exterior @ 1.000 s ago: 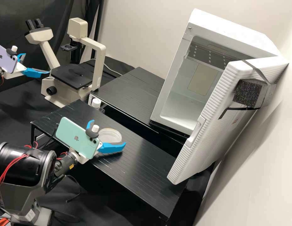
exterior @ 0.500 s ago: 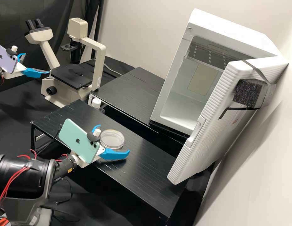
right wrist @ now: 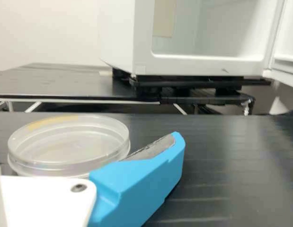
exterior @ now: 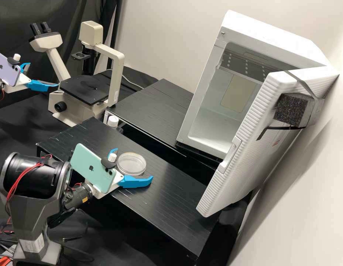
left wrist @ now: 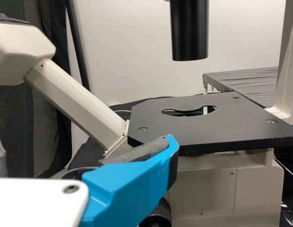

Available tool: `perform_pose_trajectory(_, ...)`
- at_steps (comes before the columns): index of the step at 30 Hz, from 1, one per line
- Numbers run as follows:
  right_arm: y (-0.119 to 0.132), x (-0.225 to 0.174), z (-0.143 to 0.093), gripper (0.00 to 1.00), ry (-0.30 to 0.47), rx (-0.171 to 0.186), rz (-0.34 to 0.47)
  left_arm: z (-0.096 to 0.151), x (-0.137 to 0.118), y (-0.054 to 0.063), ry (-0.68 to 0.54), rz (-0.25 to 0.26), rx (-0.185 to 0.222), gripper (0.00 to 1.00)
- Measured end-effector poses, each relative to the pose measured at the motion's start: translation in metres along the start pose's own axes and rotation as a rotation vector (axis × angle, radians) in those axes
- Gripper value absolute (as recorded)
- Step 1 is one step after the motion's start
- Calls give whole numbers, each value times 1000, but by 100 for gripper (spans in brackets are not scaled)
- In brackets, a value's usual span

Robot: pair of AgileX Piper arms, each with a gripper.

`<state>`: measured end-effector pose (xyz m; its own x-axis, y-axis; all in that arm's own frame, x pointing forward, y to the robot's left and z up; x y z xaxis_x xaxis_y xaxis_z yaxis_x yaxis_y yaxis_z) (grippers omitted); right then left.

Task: Return the petri dish to the incubator.

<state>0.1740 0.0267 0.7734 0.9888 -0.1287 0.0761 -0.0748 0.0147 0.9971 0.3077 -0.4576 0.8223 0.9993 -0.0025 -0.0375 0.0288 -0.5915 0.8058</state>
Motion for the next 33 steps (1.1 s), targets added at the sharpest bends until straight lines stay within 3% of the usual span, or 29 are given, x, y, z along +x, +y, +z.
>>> perform_pose_trajectory(2,1,2,1,100,7,-1,5,0,0,0,0,0,0,100)
perform_pose_trajectory(3,1,3,2,0,7,-3,5,0,0,0,0,0,0,100)
perform_pose_trajectory(12,0,8,7,0,17,9,-9,0,0,0,0,0,0,100)
perform_pose_trajectory(33,2,10,7,0,31,-2,-12,0,0,0,0,0,0,100)
